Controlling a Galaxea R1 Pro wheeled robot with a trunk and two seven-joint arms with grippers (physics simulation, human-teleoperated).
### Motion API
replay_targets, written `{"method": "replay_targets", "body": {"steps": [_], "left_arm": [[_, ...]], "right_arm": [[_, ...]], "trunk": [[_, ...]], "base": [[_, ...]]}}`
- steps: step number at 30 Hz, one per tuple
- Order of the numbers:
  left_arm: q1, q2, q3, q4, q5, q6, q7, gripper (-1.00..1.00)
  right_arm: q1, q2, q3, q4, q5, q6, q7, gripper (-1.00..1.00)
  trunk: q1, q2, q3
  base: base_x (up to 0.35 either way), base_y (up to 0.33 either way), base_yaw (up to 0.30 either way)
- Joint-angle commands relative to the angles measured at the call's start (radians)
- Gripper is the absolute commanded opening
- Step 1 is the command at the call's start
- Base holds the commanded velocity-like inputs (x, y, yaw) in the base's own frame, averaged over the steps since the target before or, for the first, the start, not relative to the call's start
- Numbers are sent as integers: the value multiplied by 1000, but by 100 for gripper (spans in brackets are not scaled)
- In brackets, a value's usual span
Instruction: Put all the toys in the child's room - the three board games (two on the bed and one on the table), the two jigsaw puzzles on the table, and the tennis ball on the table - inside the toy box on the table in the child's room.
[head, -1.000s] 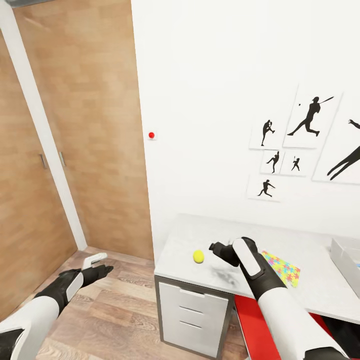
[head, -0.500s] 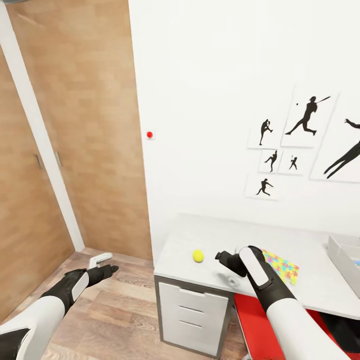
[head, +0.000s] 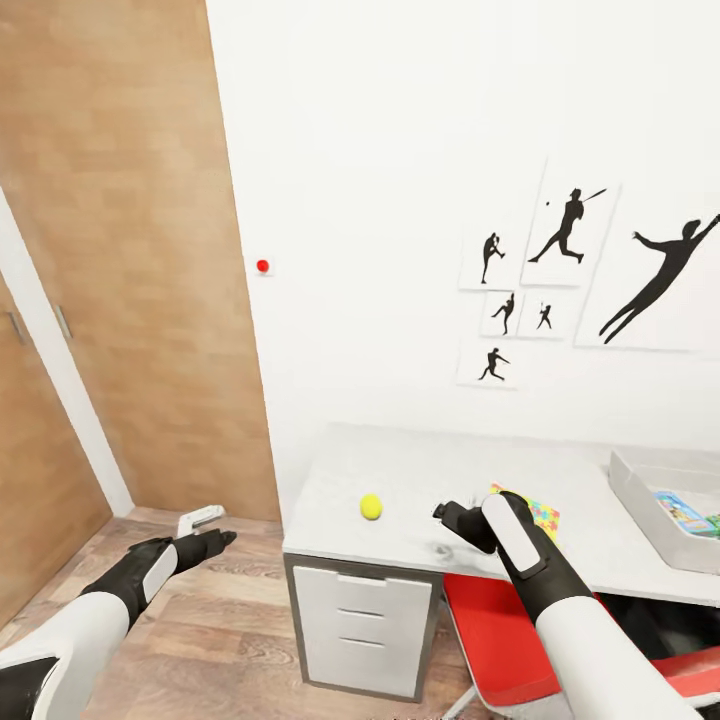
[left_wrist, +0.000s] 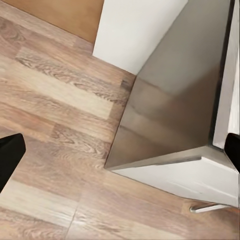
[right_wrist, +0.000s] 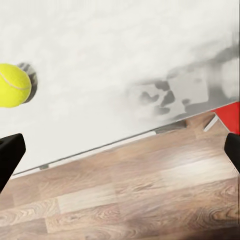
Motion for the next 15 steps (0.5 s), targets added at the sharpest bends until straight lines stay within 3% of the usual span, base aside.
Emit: {"method": "replay_targets", "body": {"steps": [1, 15], "left_arm": [[0, 0, 4, -2, 8, 8, -2, 100], [0, 6, 10, -15, 9, 14, -1, 100]], "right_arm": [[-1, -2, 3, -1, -10, 0, -9, 100], [-1, -11, 1, -1, -9, 2, 11, 100]], "trunk": [[1, -2, -3], [1, -2, -17]], "base": [[0, 69, -233], [0, 15, -228]]}}
